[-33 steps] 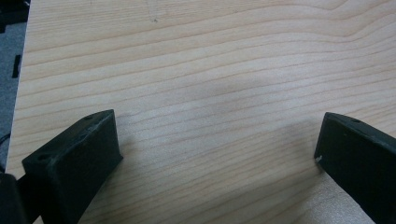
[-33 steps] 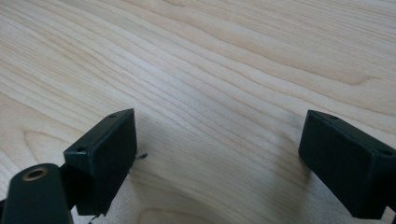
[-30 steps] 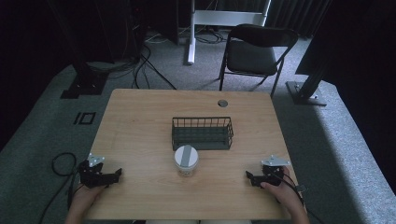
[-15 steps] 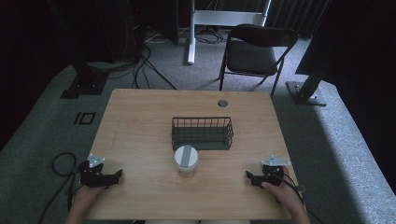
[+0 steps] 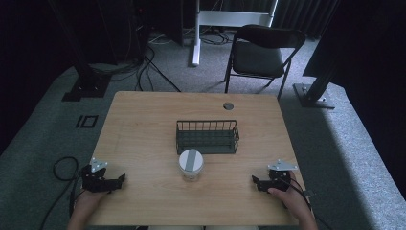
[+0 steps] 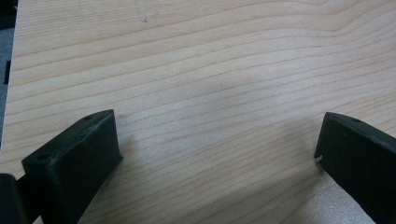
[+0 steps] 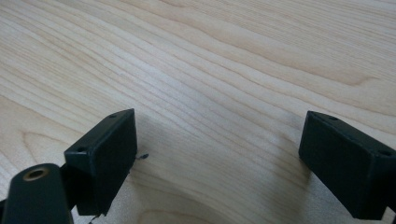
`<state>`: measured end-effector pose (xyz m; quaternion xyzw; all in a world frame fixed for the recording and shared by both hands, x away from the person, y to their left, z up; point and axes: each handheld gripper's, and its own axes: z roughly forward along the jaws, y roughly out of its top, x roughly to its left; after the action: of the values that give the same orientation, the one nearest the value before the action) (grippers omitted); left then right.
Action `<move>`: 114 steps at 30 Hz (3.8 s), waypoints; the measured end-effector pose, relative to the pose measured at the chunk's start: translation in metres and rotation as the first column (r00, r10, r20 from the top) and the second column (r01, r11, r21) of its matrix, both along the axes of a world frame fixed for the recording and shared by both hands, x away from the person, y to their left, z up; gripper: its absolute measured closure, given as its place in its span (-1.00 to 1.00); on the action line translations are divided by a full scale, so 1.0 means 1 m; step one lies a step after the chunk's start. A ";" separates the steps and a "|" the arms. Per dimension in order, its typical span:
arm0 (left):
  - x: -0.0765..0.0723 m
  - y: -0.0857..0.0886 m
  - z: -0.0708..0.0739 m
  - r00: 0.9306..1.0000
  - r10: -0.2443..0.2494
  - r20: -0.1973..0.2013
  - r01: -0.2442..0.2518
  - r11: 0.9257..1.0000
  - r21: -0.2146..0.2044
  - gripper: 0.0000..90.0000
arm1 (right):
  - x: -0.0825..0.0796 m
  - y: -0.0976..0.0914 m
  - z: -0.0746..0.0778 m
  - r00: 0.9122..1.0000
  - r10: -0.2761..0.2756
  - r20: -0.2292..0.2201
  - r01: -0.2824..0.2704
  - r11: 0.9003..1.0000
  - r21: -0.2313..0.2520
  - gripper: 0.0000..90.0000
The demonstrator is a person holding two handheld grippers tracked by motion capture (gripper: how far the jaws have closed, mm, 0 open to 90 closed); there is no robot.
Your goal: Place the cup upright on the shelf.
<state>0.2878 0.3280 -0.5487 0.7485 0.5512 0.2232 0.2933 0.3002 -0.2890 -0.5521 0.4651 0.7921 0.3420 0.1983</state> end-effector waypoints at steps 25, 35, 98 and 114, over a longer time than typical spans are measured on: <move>0.000 0.000 0.000 1.000 0.000 0.000 0.000 1.000 0.000 -1.00 | 0.003 0.028 0.006 0.997 0.066 0.036 -0.067 0.997 0.039 -0.75; 0.000 0.000 0.000 1.000 0.000 0.000 0.000 1.000 0.000 -1.00 | 0.007 0.045 0.010 0.993 0.109 0.054 -0.112 0.993 0.043 -0.75; 0.000 0.000 0.000 1.000 0.001 -0.001 -0.001 1.000 -0.001 -1.00 | 0.006 0.181 0.020 0.904 0.412 0.116 -0.424 0.899 0.108 -0.74; 0.000 0.000 0.000 1.000 0.001 -0.001 -0.001 1.000 -0.002 -1.00 | 0.011 0.199 0.019 0.899 0.410 0.153 -0.432 0.886 0.166 -0.74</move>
<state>0.2878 0.3279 -0.5486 0.7481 0.5519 0.2227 0.2936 0.3111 -0.0896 -0.5331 0.2790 0.8240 0.4790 0.1171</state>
